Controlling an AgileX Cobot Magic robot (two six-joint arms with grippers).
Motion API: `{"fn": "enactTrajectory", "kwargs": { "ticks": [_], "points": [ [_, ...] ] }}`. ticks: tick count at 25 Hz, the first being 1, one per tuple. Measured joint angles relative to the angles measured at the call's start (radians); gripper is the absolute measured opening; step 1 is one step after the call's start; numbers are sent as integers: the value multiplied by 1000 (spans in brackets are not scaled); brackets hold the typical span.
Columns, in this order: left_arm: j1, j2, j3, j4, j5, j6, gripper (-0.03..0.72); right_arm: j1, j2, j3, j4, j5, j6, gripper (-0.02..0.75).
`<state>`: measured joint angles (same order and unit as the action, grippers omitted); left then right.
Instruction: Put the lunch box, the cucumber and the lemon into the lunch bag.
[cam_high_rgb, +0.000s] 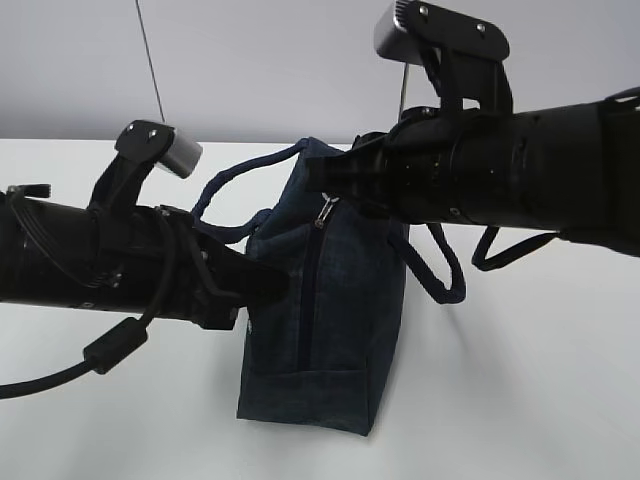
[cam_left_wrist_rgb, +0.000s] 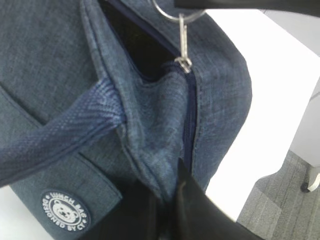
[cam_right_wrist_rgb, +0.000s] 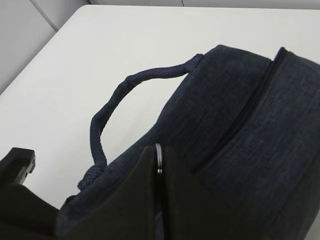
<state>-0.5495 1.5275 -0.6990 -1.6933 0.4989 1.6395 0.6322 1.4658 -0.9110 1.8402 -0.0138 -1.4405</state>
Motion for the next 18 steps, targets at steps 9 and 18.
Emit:
{"fn": "enactTrajectory", "kwargs": {
  "ticks": [9,18],
  "points": [
    [0,-6,21,5,15,-34,-7,1,0,-5,5,-2,-8,0],
    [0,-6,31,-30,9,-38,16,-6,0,-5,5,32,-11,0]
  ]
}}
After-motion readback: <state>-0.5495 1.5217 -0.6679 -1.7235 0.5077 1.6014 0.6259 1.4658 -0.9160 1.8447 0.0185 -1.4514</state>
